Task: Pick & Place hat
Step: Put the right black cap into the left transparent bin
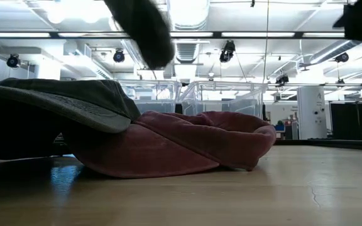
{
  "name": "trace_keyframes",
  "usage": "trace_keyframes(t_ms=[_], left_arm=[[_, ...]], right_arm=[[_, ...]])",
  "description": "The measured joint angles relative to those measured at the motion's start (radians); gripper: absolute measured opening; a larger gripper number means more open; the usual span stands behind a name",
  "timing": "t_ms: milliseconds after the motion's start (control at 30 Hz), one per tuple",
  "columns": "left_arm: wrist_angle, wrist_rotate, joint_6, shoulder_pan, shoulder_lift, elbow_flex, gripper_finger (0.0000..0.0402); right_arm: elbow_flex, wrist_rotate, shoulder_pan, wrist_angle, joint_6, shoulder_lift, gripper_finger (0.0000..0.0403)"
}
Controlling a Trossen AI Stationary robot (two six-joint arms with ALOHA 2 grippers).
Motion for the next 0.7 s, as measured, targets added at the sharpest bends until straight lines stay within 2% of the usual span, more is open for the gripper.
trace_keyframes(t_ms=[100, 200, 467, 600, 700], left_arm=[[-0.156, 0.156, -0.071, 0.09, 0.032, -0.008, 0.0006], [-0.184, 0.28, -0.038, 0.183, 0.048, -0.012, 0.0006], [0.002, 0.537, 0.336, 0.447, 0.045, -0.02, 0.0014], [0.079, 0.675, 0.438, 0.558, 0.043, -0.058, 0.0011], [0.146, 0.716, 0.491, 0.596, 0.044, -0.104, 0.0021]], right_arm=[[-0.017, -0.001, 0.0, 0.001, 0.03, 0.019, 0.0185], [-0.02, -0.002, 0.0, 0.003, 0.05, 0.036, 0.0185], [-0.02, -0.004, -0.001, 0.025, 0.106, 0.077, 0.0185], [-0.021, -0.005, -0.001, 0.083, 0.107, 0.12, 0.0185], [-0.021, -0.005, -0.001, 0.168, 0.092, 0.163, 0.0185]])
